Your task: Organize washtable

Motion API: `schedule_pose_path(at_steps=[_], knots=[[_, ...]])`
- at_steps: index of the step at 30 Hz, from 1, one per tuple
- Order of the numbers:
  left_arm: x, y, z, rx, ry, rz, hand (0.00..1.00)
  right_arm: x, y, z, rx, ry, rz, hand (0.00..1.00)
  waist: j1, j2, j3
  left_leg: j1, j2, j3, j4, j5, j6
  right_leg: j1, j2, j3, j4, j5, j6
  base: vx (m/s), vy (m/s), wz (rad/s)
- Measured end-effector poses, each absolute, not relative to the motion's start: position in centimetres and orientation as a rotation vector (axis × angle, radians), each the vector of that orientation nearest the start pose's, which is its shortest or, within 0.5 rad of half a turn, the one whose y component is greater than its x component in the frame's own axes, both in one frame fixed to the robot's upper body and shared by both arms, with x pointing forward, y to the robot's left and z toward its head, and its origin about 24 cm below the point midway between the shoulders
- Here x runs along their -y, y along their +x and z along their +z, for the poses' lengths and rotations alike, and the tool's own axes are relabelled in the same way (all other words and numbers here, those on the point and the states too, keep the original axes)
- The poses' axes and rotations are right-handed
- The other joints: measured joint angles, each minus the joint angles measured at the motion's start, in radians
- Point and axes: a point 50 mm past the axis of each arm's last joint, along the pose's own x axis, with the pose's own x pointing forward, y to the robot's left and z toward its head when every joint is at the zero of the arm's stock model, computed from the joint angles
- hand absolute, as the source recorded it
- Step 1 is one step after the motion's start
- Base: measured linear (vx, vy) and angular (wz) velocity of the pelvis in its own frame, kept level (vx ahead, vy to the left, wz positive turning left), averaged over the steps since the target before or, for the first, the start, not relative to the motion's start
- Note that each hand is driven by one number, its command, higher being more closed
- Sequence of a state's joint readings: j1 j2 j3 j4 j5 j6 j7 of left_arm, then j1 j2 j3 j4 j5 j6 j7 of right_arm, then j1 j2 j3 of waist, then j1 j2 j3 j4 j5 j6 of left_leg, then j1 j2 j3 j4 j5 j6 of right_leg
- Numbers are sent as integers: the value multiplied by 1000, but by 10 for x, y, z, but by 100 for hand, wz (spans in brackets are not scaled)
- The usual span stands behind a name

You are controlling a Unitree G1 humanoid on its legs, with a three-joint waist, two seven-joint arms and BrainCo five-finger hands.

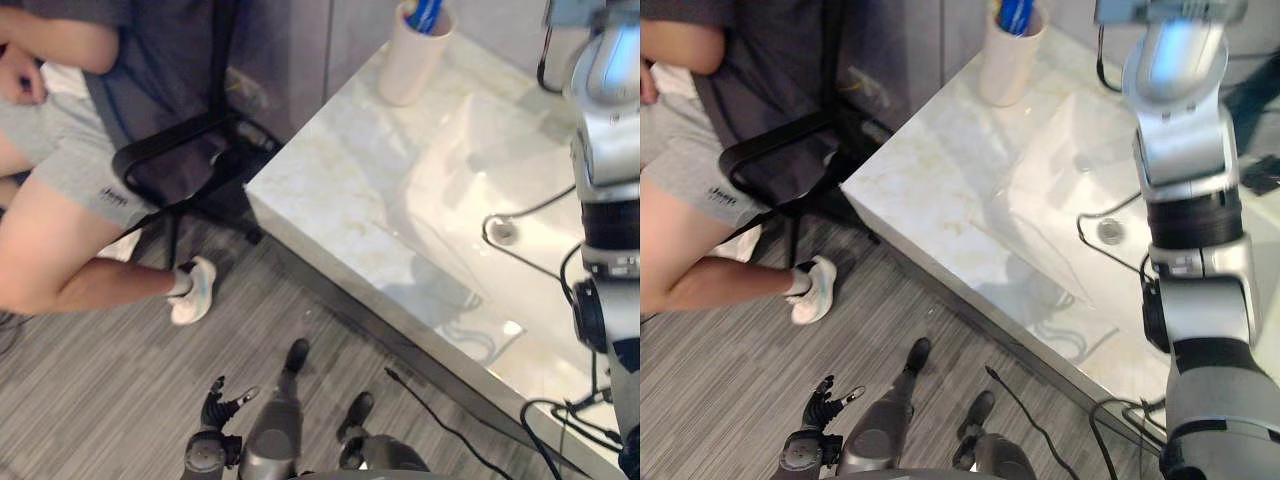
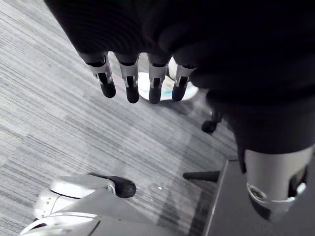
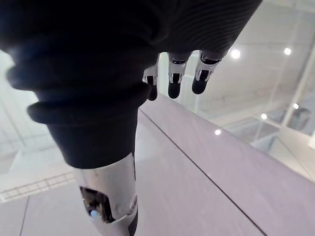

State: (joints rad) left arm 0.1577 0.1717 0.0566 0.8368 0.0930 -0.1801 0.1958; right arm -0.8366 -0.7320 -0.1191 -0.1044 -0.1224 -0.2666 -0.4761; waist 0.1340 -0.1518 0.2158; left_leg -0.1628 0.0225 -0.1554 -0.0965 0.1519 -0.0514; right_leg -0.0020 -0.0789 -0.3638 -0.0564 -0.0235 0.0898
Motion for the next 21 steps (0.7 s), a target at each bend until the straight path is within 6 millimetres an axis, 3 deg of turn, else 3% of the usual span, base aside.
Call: schedule_pose_path(at_steps=[3, 6, 8, 9, 11, 12, 14, 15, 16, 17, 18, 20, 21], knots=[[-236, 104, -133, -838, 278, 321, 0, 284, 219, 341, 1324, -548, -789, 0, -45, -2, -43, 45, 0, 69, -1, -15, 11, 7, -12, 68, 14, 4, 6, 10, 40, -61], [-239, 88, -138, -892, 263, 353, 0, 329, 192, 309, 1200, -558, -1017, 0, -89, -1, -75, 81, 2, 119, -2, -31, 15, 15, -16, 120, 20, 4, 7, 6, 30, -58], [-240, 72, -141, -935, 237, 390, 0, 366, 158, 268, 1051, -523, -1234, 0, -128, 9, -116, 107, 6, 160, -7, -46, 13, 17, -18, 161, 21, 0, 13, 5, 7, -57], [-239, 70, -142, -943, 232, 393, 0, 372, 150, 258, 1021, -495, -1279, 0, -136, 14, -123, 115, 7, 166, -7, -50, 14, 17, -18, 174, 21, -1, 15, 5, -3, -61], [-236, 64, -145, -967, 217, 381, 0, 391, 127, 209, 852, -405, -1421, 0, -170, 34, -142, 143, 13, 205, -7, -61, 13, 22, -18, 206, 22, 1, 13, 1, -4, -57], [-236, 63, -145, -971, 214, 377, 0, 394, 124, 195, 790, -391, -1445, 0, -178, 38, -144, 151, 14, 214, -7, -63, 13, 26, -18, 208, 21, 2, 14, -7, 0, -46], [-233, 62, -147, -982, 201, 377, 0, 401, 109, 137, 512, -352, -1513, 0, -179, 50, -158, 174, 15, 242, -7, -78, 3, 35, -18, 214, 21, 4, 9, -10, 8, -38], [-231, 63, -148, -982, 193, 376, 0, 398, 92, 93, 296, -328, -1555, 0, -180, 60, -173, 176, 17, 245, -7, -87, 1, 35, -19, 208, 21, 3, 8, -4, 2, -17], [-229, 62, -148, -983, 189, 376, 0, 395, 84, 77, 219, -303, -1570, 0, -180, 61, -176, 176, 19, 245, -7, -88, 1, 35, -20, 206, 22, 3, 8, 0, 0, 0], [-227, 62, -149, -986, 177, 382, 0, 388, 73, 53, 112, -258, -1586, 0, -179, 66, -181, 177, 23, 247, -7, -88, 2, 35, -21, 206, 24, 3, 8, 38, -13, 1], [-223, 60, -150, -990, 149, 403, 0, 371, 58, 17, -54, -168, -1601, 0, -177, 79, -187, 192, 23, 257, -7, -91, 6, 45, -24, 205, 37, -2, 12, 35, -11, 1], [-221, 59, -151, -994, 134, 407, 0, 355, 47, -12, -183, -86, -1594, 0, -176, 88, -188, 214, 22, 265, -7, -95, 9, 64, -27, 202, 44, -10, 21, 16, 3, 1], [-219, 59, -151, -991, 123, 410, 0, 331, 36, -48, -357, 24, -1544, 0, -173, 93, -187, 247, 21, 268, -7, -105, 5, 89, -30, 200, 58, -23, 20, 0, 0, 0]])
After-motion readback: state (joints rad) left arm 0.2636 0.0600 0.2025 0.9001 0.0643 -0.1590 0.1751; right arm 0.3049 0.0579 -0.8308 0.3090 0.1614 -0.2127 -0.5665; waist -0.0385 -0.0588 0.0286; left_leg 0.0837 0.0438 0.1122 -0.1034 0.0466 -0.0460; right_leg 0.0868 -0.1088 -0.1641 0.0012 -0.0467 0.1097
